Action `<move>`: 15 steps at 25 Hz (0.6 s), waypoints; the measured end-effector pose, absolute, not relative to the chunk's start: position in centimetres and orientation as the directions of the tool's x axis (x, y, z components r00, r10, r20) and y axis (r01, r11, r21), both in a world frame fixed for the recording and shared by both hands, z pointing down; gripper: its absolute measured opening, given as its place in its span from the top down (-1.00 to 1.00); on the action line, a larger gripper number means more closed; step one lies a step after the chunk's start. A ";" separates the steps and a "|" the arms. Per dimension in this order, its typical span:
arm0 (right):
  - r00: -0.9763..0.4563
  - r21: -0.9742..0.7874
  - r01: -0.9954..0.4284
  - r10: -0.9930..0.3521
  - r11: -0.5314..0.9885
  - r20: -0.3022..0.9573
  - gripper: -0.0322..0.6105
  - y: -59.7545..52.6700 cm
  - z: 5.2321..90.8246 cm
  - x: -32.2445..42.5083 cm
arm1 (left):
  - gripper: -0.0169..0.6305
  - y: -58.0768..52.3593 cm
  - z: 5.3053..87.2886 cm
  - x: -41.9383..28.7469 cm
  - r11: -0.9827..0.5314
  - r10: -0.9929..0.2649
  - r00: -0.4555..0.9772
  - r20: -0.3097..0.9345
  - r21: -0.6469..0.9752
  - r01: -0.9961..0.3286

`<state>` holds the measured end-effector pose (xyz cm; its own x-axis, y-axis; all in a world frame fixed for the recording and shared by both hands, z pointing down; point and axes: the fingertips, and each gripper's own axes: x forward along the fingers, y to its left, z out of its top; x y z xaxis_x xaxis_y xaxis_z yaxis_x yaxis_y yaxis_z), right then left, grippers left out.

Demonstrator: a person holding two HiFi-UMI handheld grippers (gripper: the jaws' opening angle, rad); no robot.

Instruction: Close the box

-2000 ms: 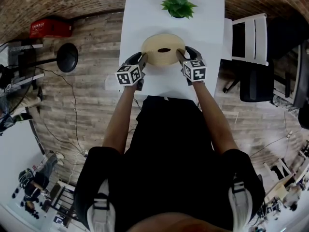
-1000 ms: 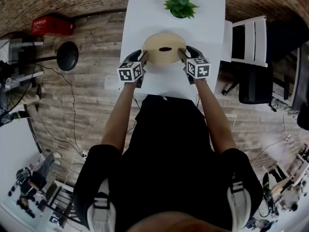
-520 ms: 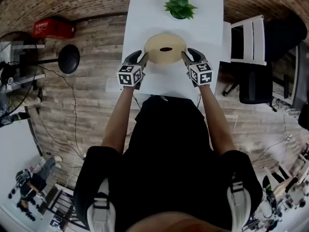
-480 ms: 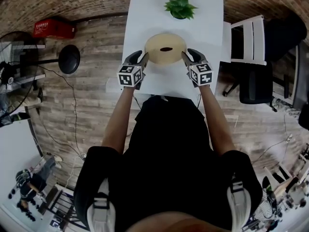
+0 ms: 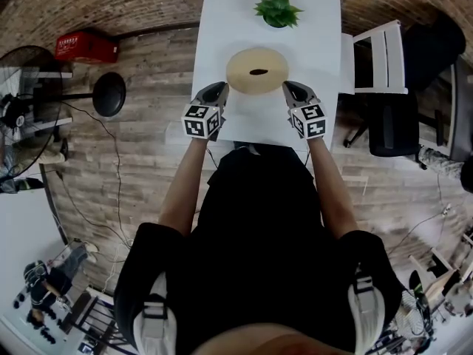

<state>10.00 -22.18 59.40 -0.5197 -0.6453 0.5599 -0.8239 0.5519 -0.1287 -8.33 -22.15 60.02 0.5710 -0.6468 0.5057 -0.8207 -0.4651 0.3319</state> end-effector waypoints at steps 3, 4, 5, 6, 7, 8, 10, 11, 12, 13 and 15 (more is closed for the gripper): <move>-0.512 -0.119 -0.827 -0.651 0.549 0.560 0.91 -21.4 59.2 9.8 | 0.85 -21.5 59.6 -8.6 -0.477 -0.646 0.581 0.495 0.333 -0.814; -0.508 -0.111 -0.828 -0.651 0.550 0.563 0.91 -21.0 59.2 9.7 | 0.85 -21.2 59.5 -8.6 -0.481 -0.645 0.584 0.493 0.333 -0.811; -0.503 -0.101 -0.828 -0.651 0.552 0.568 0.91 -20.7 59.2 9.7 | 0.86 -20.9 59.4 -8.7 -0.485 -0.643 0.587 0.491 0.332 -0.809; -0.498 -0.091 -0.828 -0.651 0.553 0.573 0.91 -20.3 59.2 9.7 | 0.86 -20.6 59.3 -8.7 -0.490 -0.641 0.590 0.490 0.330 -0.807; -0.494 -0.084 -0.828 -0.651 0.554 0.576 0.91 -20.0 59.2 9.6 | 0.86 -20.3 59.2 -8.8 -0.494 -0.640 0.593 0.488 0.330 -0.804; -0.494 -0.082 -0.828 -0.652 0.555 0.576 0.91 -19.6 59.2 9.5 | 0.86 -20.1 59.1 -8.9 -0.498 -0.639 0.596 0.486 0.329 -0.802; -0.493 -0.082 -0.830 -0.657 0.551 0.570 0.91 -19.0 59.0 9.2 | 0.86 -19.6 59.0 -9.1 -0.507 -0.636 0.601 0.483 0.326 -0.798; -0.491 -0.082 -0.832 -0.661 0.548 0.568 0.91 -18.7 59.0 9.1 | 0.86 -19.4 58.9 -9.2 -0.511 -0.635 0.604 0.482 0.324 -0.796; -0.489 -0.082 -0.835 -0.665 0.545 0.565 0.91 -18.4 58.9 9.0 | 0.86 -19.2 58.9 -9.3 -0.516 -0.633 0.606 0.481 0.322 -0.794; -0.489 -0.083 -0.836 -0.668 0.542 0.562 0.91 -18.0 58.9 8.9 | 0.86 -18.9 58.8 -9.4 -0.519 -0.632 0.609 0.480 0.321 -0.792; -0.489 -0.084 -0.837 -0.670 0.541 0.558 0.91 -17.2 58.8 8.6 | 0.86 -18.4 58.7 -9.5 -0.524 -0.632 0.613 0.475 0.322 -0.789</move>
<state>8.60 -17.22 58.85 -0.4894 -0.6702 0.5579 -0.8368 0.5409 -0.0843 -9.53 -18.36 58.66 0.6129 -0.6318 0.4745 -0.7888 -0.5237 0.3216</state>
